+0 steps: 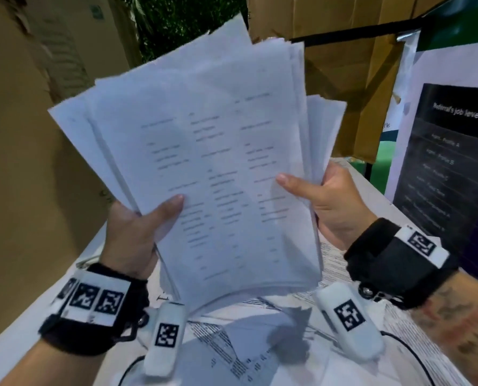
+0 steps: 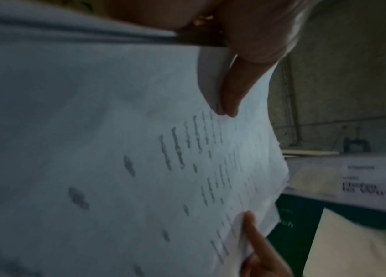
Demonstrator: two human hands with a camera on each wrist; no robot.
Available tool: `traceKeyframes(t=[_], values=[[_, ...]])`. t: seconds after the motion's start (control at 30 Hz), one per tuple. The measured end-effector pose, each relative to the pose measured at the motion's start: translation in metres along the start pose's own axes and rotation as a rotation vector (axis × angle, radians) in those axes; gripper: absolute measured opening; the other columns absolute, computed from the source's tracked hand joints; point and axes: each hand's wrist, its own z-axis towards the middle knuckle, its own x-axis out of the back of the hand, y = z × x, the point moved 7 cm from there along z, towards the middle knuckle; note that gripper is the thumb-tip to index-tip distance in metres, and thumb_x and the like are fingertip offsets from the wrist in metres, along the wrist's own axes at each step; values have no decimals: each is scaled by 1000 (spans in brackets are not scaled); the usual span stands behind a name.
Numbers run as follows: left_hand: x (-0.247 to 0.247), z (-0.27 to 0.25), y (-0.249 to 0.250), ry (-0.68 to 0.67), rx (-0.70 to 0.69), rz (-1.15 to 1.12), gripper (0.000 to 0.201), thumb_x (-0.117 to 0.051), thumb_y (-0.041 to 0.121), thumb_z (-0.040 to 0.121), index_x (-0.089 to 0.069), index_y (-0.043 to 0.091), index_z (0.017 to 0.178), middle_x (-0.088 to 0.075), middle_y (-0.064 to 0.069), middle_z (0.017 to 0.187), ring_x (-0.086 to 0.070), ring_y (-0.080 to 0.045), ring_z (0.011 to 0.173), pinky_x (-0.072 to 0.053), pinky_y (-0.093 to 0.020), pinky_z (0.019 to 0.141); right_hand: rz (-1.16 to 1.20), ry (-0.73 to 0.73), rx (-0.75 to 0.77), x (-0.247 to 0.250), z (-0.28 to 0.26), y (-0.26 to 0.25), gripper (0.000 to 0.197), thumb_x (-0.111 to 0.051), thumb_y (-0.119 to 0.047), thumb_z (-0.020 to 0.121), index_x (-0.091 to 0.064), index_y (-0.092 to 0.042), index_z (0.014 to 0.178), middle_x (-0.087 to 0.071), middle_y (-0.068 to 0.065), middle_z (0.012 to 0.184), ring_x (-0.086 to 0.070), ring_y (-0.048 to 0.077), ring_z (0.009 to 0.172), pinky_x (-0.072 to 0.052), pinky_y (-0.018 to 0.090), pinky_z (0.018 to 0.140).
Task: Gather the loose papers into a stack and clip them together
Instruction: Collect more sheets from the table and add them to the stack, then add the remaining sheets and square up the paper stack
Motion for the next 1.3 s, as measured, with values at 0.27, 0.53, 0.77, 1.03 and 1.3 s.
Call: traceKeyframes(t=[0.27, 0.53, 0.77, 1.03, 1.3], values=[[0, -24, -32, -96, 134, 198, 67, -95, 46, 32, -78, 15, 90, -79, 1, 94, -76, -16, 87, -58, -21, 67, -182, -5, -104, 15, -20, 43, 35, -84, 0, 65, -75, -11, 96, -76, 17, 107, -71, 34, 103, -53, 53, 96], [-9, -3, -11, -88, 178, -118, 27, -66, 15, 80, -74, 18, 105, -73, -6, 117, -70, -26, 105, -59, -39, 82, -100, -50, -88, -2, -11, 21, 31, -76, -10, 67, -74, -10, 98, -77, 14, 105, -73, 30, 98, -55, 48, 94], [-17, 5, 22, -175, 19, 29, 49, -91, 34, 54, -76, 25, 99, -78, -2, 103, -73, -21, 96, -59, -31, 73, -153, -254, -67, -12, -5, -3, 47, -90, -13, 60, -74, -15, 104, -76, 13, 108, -73, 29, 101, -61, 41, 83], [-43, 27, 57, -130, -22, 79, 34, -70, 9, 75, -67, 12, 109, -78, -3, 101, -75, -22, 91, -60, -33, 69, -342, -145, 94, -20, 6, -30, 47, -78, -23, 63, -69, -17, 109, -76, 5, 105, -72, 21, 100, -60, 46, 85], [-35, 25, 34, -167, 87, -28, 34, -76, 21, 79, -69, 11, 111, -74, -11, 112, -72, -27, 100, -59, -40, 80, -157, -254, 63, -4, 2, -22, 36, -87, -28, 63, -77, -26, 98, -76, 6, 107, -73, 26, 100, -61, 41, 80]])
